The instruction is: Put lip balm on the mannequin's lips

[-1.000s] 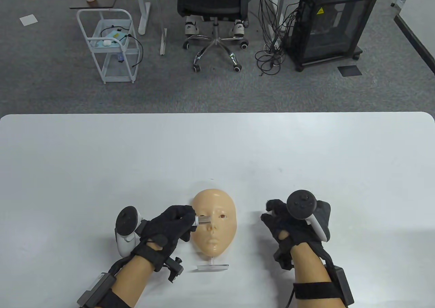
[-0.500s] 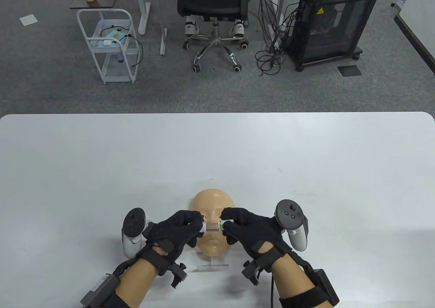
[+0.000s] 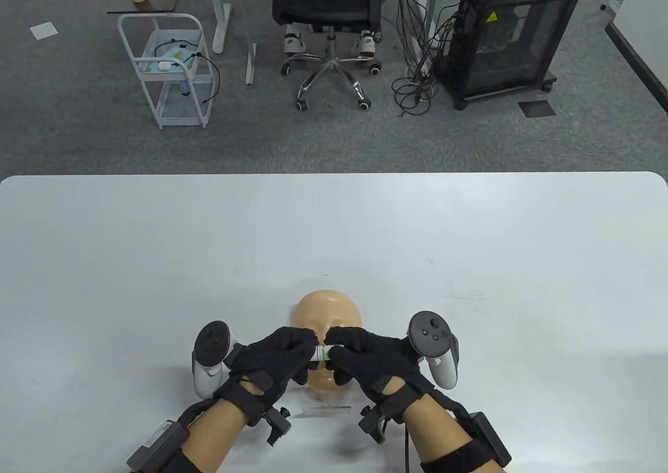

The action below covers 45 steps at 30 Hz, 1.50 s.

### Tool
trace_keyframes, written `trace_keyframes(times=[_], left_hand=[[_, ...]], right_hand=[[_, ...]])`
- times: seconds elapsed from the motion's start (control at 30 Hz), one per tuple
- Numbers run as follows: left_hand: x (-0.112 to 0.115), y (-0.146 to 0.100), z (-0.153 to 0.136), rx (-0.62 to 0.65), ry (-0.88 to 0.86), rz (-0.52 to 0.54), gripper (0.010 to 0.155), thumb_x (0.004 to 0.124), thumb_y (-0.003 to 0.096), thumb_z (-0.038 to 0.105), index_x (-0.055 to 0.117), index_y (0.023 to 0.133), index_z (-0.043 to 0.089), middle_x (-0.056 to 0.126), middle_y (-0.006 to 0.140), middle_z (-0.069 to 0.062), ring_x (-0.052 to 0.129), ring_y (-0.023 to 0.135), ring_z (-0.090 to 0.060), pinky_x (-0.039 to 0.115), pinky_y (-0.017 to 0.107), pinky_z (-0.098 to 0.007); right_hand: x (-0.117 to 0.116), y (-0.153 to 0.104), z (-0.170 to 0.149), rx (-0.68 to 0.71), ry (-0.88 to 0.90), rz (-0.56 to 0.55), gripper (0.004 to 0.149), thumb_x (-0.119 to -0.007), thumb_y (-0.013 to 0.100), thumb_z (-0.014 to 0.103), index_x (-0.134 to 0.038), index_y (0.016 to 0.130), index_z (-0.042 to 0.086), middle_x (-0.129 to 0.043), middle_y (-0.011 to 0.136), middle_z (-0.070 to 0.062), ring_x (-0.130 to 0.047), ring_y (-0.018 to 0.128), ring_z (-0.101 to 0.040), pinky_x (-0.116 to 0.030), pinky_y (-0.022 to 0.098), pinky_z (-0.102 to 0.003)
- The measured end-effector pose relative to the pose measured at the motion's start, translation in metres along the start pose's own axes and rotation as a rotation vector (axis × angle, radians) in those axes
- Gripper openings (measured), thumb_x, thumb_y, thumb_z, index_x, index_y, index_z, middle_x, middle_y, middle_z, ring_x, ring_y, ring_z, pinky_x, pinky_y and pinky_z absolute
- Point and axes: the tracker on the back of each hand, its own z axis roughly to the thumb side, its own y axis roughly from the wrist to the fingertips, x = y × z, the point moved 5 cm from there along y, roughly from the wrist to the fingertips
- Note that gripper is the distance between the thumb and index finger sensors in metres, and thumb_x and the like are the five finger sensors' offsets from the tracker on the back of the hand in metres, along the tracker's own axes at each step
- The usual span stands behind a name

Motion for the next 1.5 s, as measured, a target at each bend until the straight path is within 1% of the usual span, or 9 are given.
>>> trace_keyframes(times=[0.27,0.4,0.5,0.6,0.73,0.77,0.87,1.07,1.5], left_hand=[[0.005,0.002,-0.002,0.014,0.02,-0.015,0.05,0.09,0.0554,0.048,0.078,0.09,0.014,0.101,0.075,-0.012,0.106,0.04,-0.023,0.081,0.052,-0.055],[0.0,-0.002,0.004,0.048,0.163,0.042,0.054,0.086,0.0574,0.053,0.076,0.093,0.015,0.09,0.09,-0.015,0.095,0.068,-0.039,0.069,0.058,-0.064],[-0.017,-0.006,0.019,0.112,0.363,0.122,0.059,0.083,0.0576,0.058,0.073,0.097,0.015,0.079,0.099,-0.019,0.084,0.081,-0.046,0.064,0.061,-0.066],[-0.038,-0.011,0.036,0.156,0.567,0.222,0.062,0.083,0.0572,0.059,0.071,0.099,0.014,0.074,0.103,-0.021,0.078,0.087,-0.05,0.061,0.062,-0.067],[-0.052,-0.01,0.034,0.028,1.118,0.256,0.078,0.078,0.0557,0.072,0.056,0.109,0.02,0.051,0.115,-0.021,0.048,0.104,-0.057,0.048,0.068,-0.07],[-0.055,-0.008,0.031,0.004,1.144,0.243,0.08,0.078,0.0556,0.074,0.054,0.11,0.02,0.049,0.116,-0.02,0.046,0.105,-0.058,0.047,0.068,-0.071],[-0.067,-0.004,0.014,-0.099,1.055,0.204,0.082,0.079,0.0559,0.072,0.049,0.112,0.019,0.044,0.118,-0.021,0.039,0.106,-0.06,0.041,0.068,-0.073],[-0.089,-0.003,-0.001,-0.198,1.159,0.189,0.084,0.075,0.0558,0.076,0.045,0.113,0.023,0.043,0.12,-0.019,0.035,0.107,-0.06,0.037,0.069,-0.073],[-0.092,0.0,-0.016,-0.25,1.146,0.157,0.087,0.073,0.0554,0.078,0.042,0.114,0.023,0.038,0.12,-0.02,0.03,0.108,-0.058,0.034,0.069,-0.073]], right_hand=[[-0.001,0.0,-0.002,0.006,-0.01,-0.035,0.057,-0.092,0.05,0.044,-0.078,0.094,0.012,-0.102,0.073,-0.009,-0.107,0.047,-0.025,-0.087,0.048,-0.049],[0.006,0.0,0.001,0.021,-0.025,-0.072,0.057,-0.093,0.049,0.045,-0.078,0.094,0.014,-0.1,0.068,-0.009,-0.102,0.042,-0.025,-0.085,0.048,-0.051],[0.031,-0.008,0.013,0.053,-0.114,-0.163,0.055,-0.094,0.049,0.047,-0.079,0.092,0.016,-0.099,0.064,-0.009,-0.099,0.04,-0.025,-0.082,0.048,-0.052],[0.071,-0.022,0.028,0.056,-0.35,-0.314,0.053,-0.094,0.048,0.048,-0.082,0.091,0.017,-0.099,0.059,-0.008,-0.098,0.038,-0.025,-0.081,0.048,-0.052],[0.114,-0.038,0.037,-0.073,-0.669,-0.436,0.053,-0.094,0.049,0.048,-0.083,0.09,0.018,-0.099,0.057,-0.008,-0.097,0.037,-0.025,-0.081,0.047,-0.052],[0.12,-0.041,0.038,-0.094,-0.708,-0.471,0.053,-0.096,0.048,0.048,-0.084,0.089,0.018,-0.1,0.057,-0.008,-0.097,0.036,-0.026,-0.081,0.047,-0.053],[0.135,-0.044,0.031,-0.242,-0.891,-0.512,0.051,-0.097,0.047,0.047,-0.085,0.089,0.019,-0.099,0.058,-0.009,-0.096,0.039,-0.026,-0.08,0.048,-0.053],[0.15,-0.036,-0.006,-0.442,-0.93,-0.445,0.05,-0.101,0.046,0.042,-0.087,0.089,0.022,-0.096,0.065,-0.011,-0.094,0.045,-0.029,-0.076,0.052,-0.056],[0.151,-0.028,-0.031,-0.528,-0.932,-0.394,0.052,-0.101,0.046,0.041,-0.085,0.092,0.023,-0.094,0.071,-0.011,-0.093,0.05,-0.03,-0.074,0.054,-0.057]])
